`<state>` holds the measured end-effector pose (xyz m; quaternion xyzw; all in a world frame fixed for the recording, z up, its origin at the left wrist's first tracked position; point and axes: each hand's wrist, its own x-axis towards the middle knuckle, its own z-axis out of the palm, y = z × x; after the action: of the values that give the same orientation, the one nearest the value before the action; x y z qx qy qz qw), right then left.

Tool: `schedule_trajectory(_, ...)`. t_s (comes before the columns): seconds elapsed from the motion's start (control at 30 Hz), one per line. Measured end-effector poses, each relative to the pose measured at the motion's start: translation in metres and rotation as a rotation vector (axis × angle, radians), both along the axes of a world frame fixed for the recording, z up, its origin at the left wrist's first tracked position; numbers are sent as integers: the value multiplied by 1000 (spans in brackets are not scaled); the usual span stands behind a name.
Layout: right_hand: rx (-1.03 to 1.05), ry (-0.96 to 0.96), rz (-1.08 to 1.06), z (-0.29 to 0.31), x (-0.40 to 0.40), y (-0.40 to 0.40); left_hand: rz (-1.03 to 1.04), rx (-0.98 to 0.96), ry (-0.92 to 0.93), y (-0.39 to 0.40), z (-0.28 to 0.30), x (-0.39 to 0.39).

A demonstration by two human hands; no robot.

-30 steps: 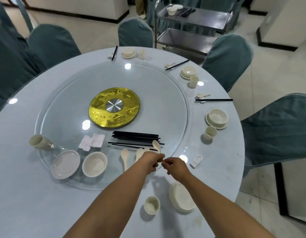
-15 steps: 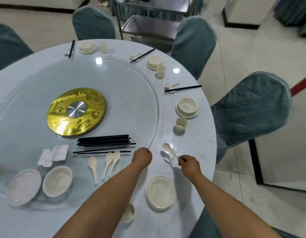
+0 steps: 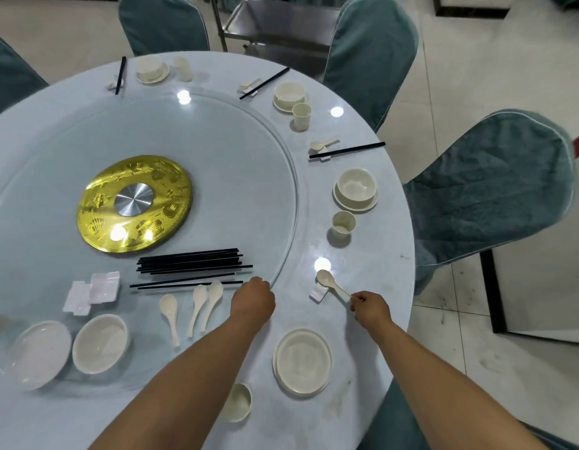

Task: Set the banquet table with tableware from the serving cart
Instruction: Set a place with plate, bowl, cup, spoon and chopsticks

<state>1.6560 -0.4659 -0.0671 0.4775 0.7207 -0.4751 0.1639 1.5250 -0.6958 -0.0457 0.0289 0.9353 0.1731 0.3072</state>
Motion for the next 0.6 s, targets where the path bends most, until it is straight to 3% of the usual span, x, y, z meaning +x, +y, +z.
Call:
schedule_trajectory(0.37, -22, -45, -87, 2, -4, -8, -269, -143, 64, -18, -7, 8)
schedule_trajectory(0.6, 109, -83, -19, 14, 4, -16, -172, -127, 45, -32, -7, 13)
